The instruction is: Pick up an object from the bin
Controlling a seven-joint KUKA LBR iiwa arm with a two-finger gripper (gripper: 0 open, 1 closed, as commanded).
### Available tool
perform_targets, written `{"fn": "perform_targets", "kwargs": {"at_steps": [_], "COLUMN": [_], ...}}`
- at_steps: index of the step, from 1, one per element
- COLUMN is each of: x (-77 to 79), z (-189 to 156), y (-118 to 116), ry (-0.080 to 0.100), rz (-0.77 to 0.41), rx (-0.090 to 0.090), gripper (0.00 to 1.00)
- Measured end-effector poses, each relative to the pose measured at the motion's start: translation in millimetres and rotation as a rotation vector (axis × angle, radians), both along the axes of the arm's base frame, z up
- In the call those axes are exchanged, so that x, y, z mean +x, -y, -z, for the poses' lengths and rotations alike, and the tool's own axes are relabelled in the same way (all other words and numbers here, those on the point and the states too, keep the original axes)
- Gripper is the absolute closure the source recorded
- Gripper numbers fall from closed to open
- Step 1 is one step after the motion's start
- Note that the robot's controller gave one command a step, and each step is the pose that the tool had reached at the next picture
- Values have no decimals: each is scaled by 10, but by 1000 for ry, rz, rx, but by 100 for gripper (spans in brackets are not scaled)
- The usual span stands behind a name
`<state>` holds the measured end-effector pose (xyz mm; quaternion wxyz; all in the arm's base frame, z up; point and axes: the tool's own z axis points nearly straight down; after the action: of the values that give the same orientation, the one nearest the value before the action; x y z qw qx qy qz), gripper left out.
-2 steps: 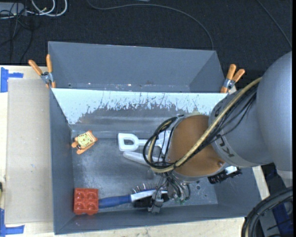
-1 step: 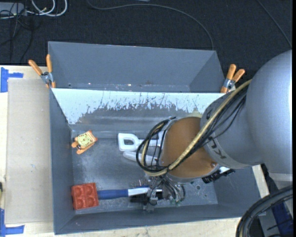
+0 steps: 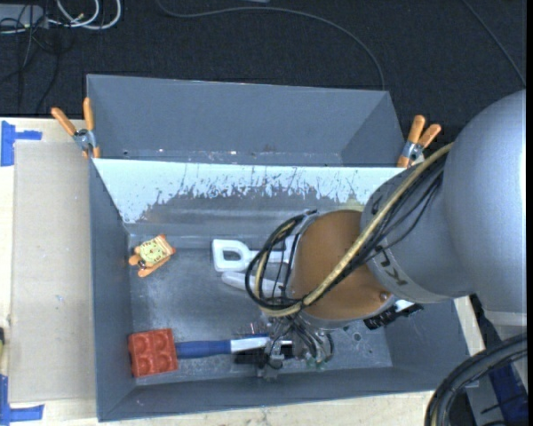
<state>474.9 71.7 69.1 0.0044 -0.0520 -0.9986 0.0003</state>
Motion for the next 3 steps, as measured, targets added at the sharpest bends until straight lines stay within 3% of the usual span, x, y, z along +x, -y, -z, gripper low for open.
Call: {"fn": "perform_targets", "kwargs": {"at_steps": [2, 3], "x": [-37, -13], "z": [-247, -418], "y": [7, 6], "ry": [-13, -4], "rz": [0, 1], "rx": [-2, -1], "gripper": [100, 100]}}
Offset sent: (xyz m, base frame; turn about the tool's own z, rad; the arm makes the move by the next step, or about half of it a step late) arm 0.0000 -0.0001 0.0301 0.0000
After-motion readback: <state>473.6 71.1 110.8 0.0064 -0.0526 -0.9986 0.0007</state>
